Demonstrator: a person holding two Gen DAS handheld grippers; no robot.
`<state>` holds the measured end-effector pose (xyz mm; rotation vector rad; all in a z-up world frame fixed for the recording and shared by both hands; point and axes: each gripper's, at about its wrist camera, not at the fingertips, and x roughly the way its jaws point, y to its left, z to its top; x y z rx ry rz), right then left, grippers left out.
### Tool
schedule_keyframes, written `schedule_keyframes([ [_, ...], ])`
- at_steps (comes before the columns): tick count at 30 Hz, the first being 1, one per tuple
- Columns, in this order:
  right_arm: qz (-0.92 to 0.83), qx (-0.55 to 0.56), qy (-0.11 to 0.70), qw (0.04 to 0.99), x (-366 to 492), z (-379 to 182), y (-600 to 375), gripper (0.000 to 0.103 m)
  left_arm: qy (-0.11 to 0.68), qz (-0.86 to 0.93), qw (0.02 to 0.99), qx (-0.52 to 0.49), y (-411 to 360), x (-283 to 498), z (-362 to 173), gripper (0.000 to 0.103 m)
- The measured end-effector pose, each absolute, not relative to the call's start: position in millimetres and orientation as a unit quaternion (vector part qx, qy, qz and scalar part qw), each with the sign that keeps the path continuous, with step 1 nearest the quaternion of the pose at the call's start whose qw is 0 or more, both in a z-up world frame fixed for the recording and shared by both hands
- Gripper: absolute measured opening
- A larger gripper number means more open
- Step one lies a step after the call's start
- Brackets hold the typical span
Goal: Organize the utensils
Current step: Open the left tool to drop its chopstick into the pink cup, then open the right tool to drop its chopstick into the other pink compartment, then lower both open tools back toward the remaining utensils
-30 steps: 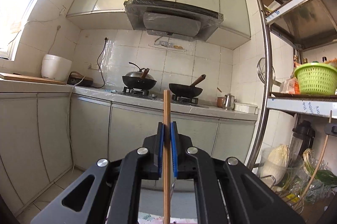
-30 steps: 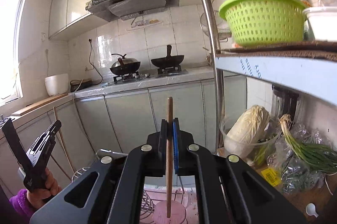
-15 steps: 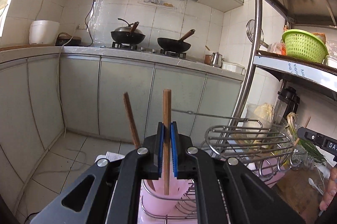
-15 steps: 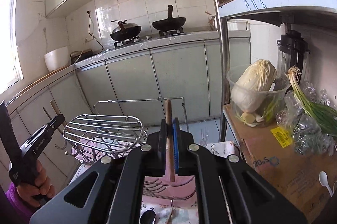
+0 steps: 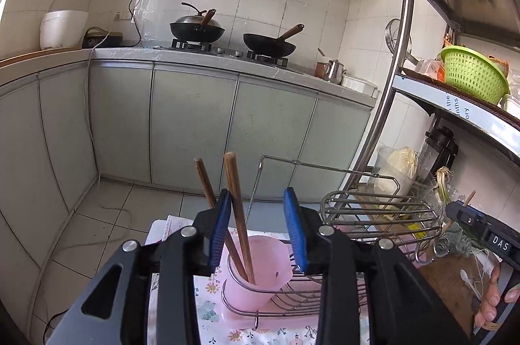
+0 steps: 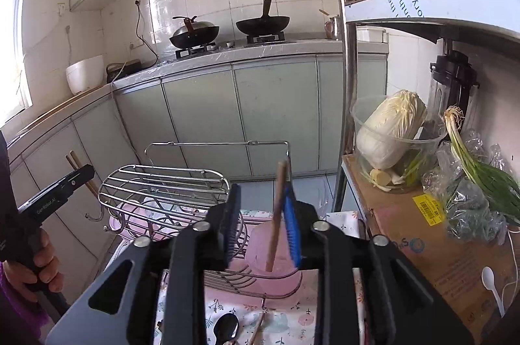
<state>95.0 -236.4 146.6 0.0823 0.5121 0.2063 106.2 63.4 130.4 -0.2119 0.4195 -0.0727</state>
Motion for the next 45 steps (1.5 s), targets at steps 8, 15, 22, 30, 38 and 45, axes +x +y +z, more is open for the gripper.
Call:
schedule_keyframes([
  [8,0.094,0.022,0.227,0.969,74.7,162.3,-233.6,0.04,0.189,-0.043,0.976,-0.102,67.6,85.0,157.3,0.042],
  [15,0.09,0.018,0.201,0.975,39.1,170.4,-229.4,0.047,0.17,-0.046,0.979,-0.106,73.5,50.5,179.6,0.043],
  [22,0.088,0.017,0.211,0.973,8.3,147.8,-221.2,0.059,0.193,-0.053,0.975,-0.094,68.6,13.1,172.0,0.043],
  [30,0.098,0.016,0.285,0.953,-1.2,93.1,-208.6,0.061,0.276,-0.062,0.957,-0.066,48.2,-3.2,112.5,0.043],
  [38,0.091,0.042,0.352,0.931,-2.3,48.6,-208.5,0.06,0.391,-0.068,0.915,-0.068,40.1,2.2,31.7,0.043],
  [45,0.086,0.075,0.399,0.91,2.0,21.0,-219.6,0.06,0.486,-0.095,0.859,-0.125,42.8,20.7,-28.6,0.026],
])
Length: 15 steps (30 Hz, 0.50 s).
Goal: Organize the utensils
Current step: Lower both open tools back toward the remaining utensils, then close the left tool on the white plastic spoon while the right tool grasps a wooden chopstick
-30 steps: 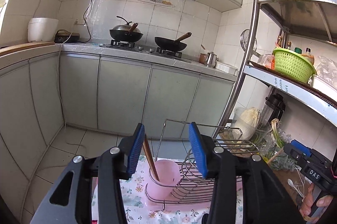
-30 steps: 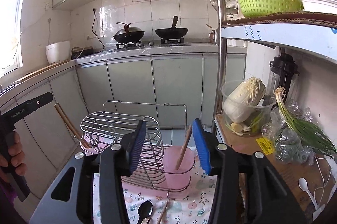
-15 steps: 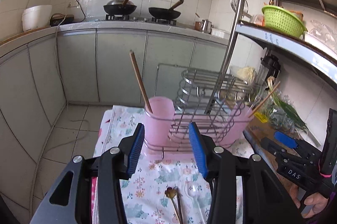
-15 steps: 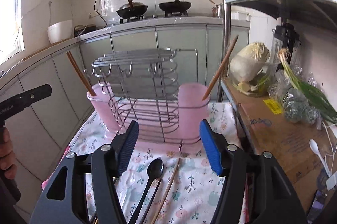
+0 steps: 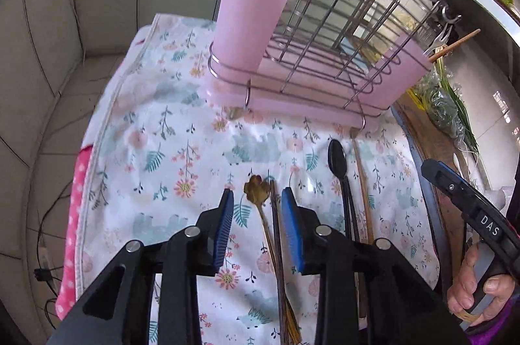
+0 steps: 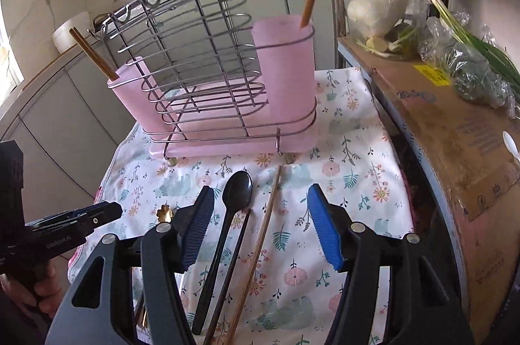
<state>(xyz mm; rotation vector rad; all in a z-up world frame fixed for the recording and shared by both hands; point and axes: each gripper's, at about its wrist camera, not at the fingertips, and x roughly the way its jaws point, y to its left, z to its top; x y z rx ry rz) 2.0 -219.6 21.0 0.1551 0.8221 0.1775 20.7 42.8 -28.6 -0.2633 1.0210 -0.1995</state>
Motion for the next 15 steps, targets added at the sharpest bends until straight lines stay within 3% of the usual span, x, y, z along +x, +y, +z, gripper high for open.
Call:
schedule_keyframes([
  [5,0.082,0.086,0.417,0.901,11.1,5.7,-225.4,0.049,0.525,-0.126,0.828,-0.151,28.4,36.5,-47.2,0.02],
  [15,0.091,0.108,0.445,0.884,30.4,-17.5,-236.8,0.048,0.591,-0.126,0.782,-0.155,-15.3,76.3,-78.5,0.021],
])
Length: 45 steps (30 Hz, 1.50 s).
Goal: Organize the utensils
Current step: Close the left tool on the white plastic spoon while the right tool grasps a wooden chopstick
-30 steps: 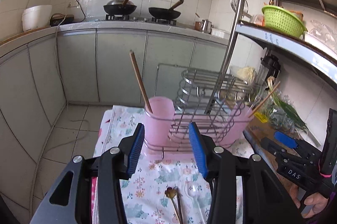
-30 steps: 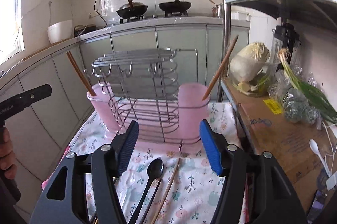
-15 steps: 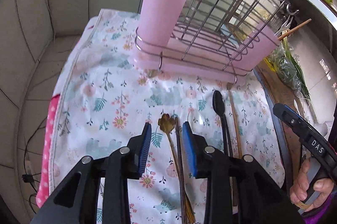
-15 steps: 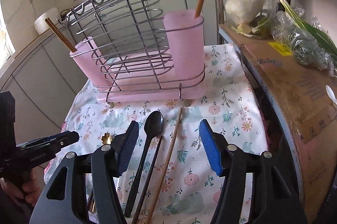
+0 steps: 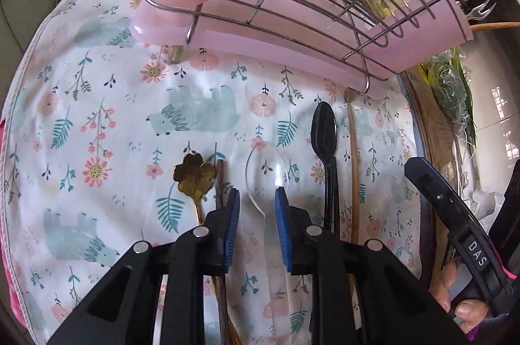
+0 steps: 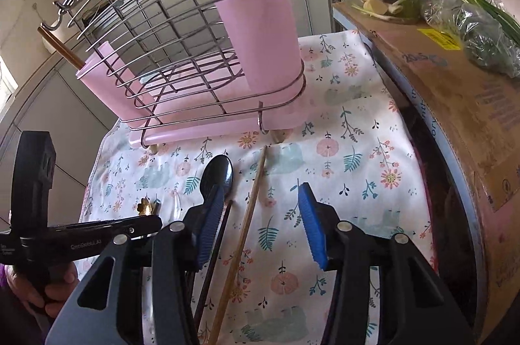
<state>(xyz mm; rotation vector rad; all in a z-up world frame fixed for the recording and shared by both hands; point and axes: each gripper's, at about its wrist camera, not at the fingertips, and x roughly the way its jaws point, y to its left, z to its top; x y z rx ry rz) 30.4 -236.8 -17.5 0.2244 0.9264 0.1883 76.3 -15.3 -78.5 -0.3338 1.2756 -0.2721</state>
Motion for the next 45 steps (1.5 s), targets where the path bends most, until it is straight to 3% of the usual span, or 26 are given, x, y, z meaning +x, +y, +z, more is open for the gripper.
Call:
schedule_keyframes([
  [8,0.089,0.12,0.453,0.879,38.3,-27.6,-249.2,0.048,0.597,-0.106,0.781,-0.146,-30.3,93.5,-83.5,0.021],
  [10,0.092,0.128,0.458,0.875,41.1,-30.8,-251.1,0.048,0.595,-0.115,0.782,-0.148,-32.2,95.4,-82.4,0.002],
  [18,0.113,0.151,0.487,0.853,59.2,-42.5,-248.1,0.032,0.564,-0.132,0.8,-0.16,-17.1,85.8,-64.7,0.002],
  [29,0.084,0.083,0.525,0.843,91.3,-61.9,-208.7,0.028,0.482,-0.135,0.854,-0.144,4.8,66.1,-14.4,0.002],
  [33,0.061,0.051,0.521,0.85,93.2,-65.3,-200.1,0.009,0.469,-0.139,0.86,-0.147,13.6,61.7,-4.0,0.002],
  [45,0.06,0.054,0.466,0.881,56.0,-31.8,-201.5,0.006,0.451,-0.129,0.87,-0.15,12.3,52.8,1.5,0.002],
])
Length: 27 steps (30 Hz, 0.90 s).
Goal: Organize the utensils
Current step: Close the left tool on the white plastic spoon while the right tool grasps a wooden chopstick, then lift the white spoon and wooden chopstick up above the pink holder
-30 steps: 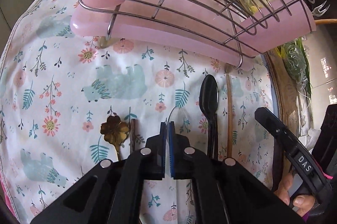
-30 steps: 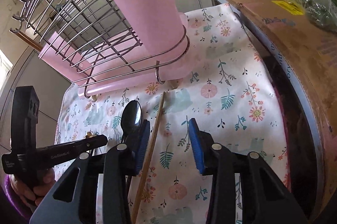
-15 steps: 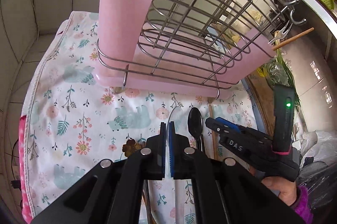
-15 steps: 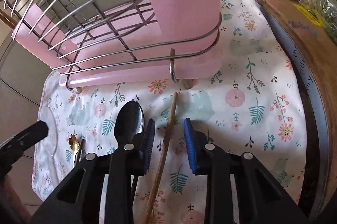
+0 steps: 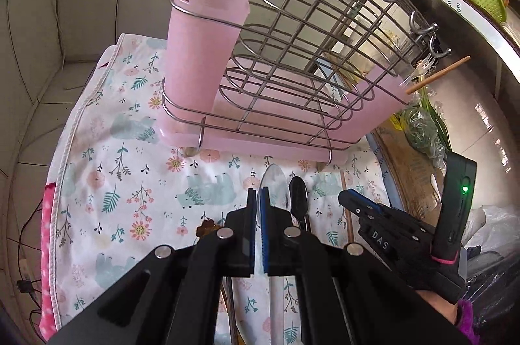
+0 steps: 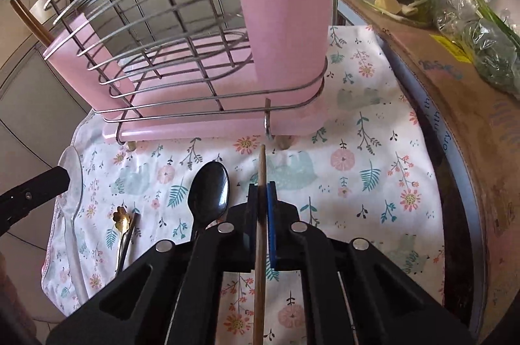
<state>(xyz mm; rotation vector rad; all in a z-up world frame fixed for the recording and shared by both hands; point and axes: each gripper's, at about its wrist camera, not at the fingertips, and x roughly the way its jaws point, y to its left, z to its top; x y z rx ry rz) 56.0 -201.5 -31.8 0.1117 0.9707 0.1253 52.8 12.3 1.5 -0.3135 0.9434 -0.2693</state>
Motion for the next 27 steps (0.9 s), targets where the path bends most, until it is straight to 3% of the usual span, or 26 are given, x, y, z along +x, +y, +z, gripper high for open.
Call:
schedule_keyframes([
  [27,0.064,0.026,0.368,0.927,16.1,40.1,-197.5,0.006,0.381,-0.126,0.906,-0.136,18.9,14.7,55.6,0.002],
])
